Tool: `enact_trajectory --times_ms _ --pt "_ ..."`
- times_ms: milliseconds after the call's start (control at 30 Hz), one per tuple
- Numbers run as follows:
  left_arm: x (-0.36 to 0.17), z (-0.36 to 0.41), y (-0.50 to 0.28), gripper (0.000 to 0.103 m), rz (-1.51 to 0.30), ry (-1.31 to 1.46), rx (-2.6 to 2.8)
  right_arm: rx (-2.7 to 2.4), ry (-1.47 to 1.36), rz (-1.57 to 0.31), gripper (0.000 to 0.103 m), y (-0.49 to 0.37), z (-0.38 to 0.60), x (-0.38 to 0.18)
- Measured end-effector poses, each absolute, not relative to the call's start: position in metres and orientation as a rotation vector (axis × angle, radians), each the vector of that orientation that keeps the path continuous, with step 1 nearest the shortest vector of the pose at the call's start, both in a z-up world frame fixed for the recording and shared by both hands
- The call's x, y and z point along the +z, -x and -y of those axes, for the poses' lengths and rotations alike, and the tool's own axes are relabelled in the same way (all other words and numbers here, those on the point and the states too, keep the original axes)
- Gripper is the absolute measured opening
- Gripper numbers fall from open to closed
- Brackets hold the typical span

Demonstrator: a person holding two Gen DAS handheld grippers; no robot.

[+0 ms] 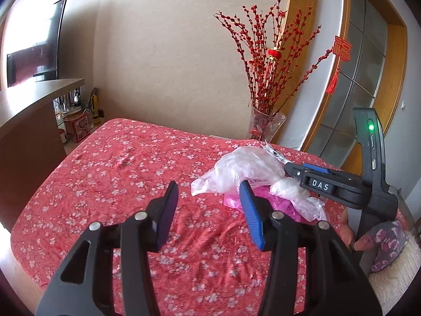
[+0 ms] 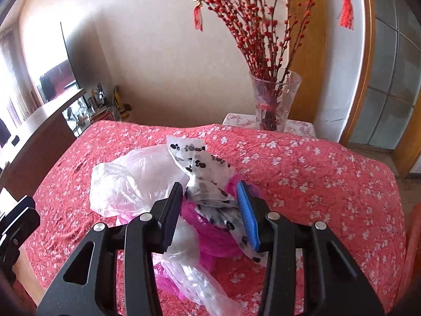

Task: Collect trash
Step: 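Grasp the black-and-white paw-print bag with the right tool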

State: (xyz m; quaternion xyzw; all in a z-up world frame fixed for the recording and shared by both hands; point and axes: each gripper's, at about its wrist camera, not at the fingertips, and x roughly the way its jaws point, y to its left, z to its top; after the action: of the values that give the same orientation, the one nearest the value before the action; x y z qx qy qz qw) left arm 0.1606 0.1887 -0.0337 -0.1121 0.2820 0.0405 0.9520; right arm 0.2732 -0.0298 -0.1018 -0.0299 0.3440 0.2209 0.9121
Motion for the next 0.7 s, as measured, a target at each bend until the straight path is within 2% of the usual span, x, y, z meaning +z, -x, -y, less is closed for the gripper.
enact_trajectory --times_ms 67,167,267,700 --pt "-0.036 -0.192 -0.160 0.048 -0.578 0.238 0.081 0.443 0.094 -0.721 0.044 -0.273 0.025 -0.108" --pt "-0.038 -0.194 -0.161 0.048 -0.583 0.242 0.081 0.426 0.097 -0.743 0.032 -0.276 0.029 -0.116" --pt "-0.039 -0.194 -0.161 0.048 -0.587 0.244 0.078 0.413 0.066 -0.744 0.012 -0.277 0.038 -0.115" --pt "-0.041 -0.175 -0.172 0.049 -0.606 0.241 0.020 0.289 -0.020 -0.686 0.011 -0.265 0.104 -0.104"
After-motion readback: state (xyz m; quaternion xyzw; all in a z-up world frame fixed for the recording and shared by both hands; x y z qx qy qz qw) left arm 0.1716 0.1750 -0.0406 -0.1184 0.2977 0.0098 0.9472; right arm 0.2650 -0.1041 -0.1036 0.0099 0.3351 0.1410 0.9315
